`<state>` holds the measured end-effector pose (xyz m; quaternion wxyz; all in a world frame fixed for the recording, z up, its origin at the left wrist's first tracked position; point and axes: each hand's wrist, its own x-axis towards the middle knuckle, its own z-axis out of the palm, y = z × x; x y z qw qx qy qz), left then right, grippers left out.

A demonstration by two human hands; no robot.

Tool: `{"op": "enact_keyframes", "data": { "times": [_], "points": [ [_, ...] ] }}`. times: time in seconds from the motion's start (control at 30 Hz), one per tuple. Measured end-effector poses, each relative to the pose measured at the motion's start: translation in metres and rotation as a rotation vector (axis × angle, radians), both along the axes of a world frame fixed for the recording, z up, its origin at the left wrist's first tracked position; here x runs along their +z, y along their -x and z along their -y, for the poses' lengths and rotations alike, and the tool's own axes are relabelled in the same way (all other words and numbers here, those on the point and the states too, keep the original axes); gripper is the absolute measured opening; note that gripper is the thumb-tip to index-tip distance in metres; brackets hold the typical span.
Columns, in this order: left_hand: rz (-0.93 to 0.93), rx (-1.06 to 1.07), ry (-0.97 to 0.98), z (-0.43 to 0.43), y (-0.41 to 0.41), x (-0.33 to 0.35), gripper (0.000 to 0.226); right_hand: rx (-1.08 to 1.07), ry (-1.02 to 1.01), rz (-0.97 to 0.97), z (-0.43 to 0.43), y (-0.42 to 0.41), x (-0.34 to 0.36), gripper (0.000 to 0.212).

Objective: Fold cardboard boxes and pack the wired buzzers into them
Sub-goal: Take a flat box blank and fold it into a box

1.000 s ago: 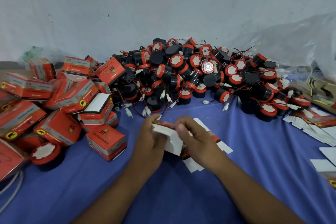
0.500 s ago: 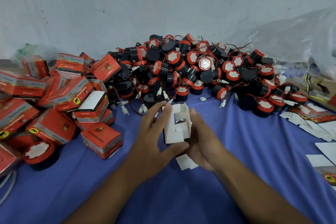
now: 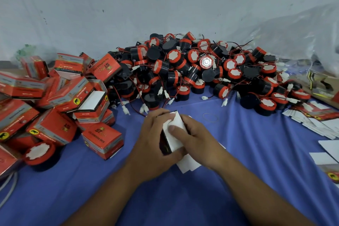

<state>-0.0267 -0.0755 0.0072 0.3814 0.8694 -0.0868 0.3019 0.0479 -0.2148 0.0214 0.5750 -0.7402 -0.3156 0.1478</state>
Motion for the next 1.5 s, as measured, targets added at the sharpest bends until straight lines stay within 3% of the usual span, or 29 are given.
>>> {"op": "enact_keyframes", "data": {
  "times": [0.1, 0.27, 0.4, 0.6, 0.7, 0.77, 0.9, 1.07, 1.2, 1.3, 1.4, 1.5],
  "points": [
    [-0.018, 0.019, 0.037, -0.002, 0.002, 0.001, 0.093, 0.025, 0.032, 0.086, 0.004, -0.003, -0.001, 0.021],
    [0.111, 0.021, -0.027, -0.001, 0.002, 0.008, 0.078, 0.079, -0.007, 0.085, 0.006, -0.004, -0.002, 0.029],
    [0.156, 0.012, -0.056, -0.002, 0.002, 0.009, 0.079, 0.075, -0.012, 0.024, 0.003, -0.003, -0.005, 0.055],
    [0.156, 0.026, -0.098, -0.005, 0.002, 0.008, 0.080, 0.080, -0.002, 0.008, 0.004, -0.003, -0.002, 0.056],
    [0.165, 0.065, -0.123, -0.006, 0.001, 0.004, 0.079, 0.109, 0.051, 0.079, 0.001, 0.003, -0.003, 0.073],
    [0.187, 0.088, -0.148, -0.008, 0.000, 0.002, 0.080, 0.103, 0.033, 0.095, -0.001, 0.003, -0.003, 0.069],
    [0.230, 0.060, -0.155, -0.007, -0.002, 0.003, 0.083, 0.127, -0.113, -0.093, 0.004, -0.006, 0.001, 0.057],
    [0.241, 0.028, -0.141, -0.005, -0.004, 0.003, 0.078, 0.029, -0.151, 0.019, 0.001, -0.003, -0.001, 0.052],
    [0.116, -0.044, -0.130, -0.013, -0.004, -0.002, 0.087, 0.048, -0.168, 0.038, 0.008, -0.011, -0.001, 0.064],
    [-0.051, -0.126, -0.159, -0.020, -0.003, -0.006, 0.086, 0.034, -0.022, 0.268, 0.019, -0.016, 0.004, 0.081],
    [0.052, -0.018, -0.429, -0.028, -0.007, -0.009, 0.078, 0.090, 0.276, 0.671, 0.019, -0.014, 0.003, 0.089],
    [0.129, 0.115, -0.628, -0.034, -0.012, -0.006, 0.074, 0.063, 0.398, 0.902, 0.016, -0.014, 0.005, 0.083]
  ]
}}
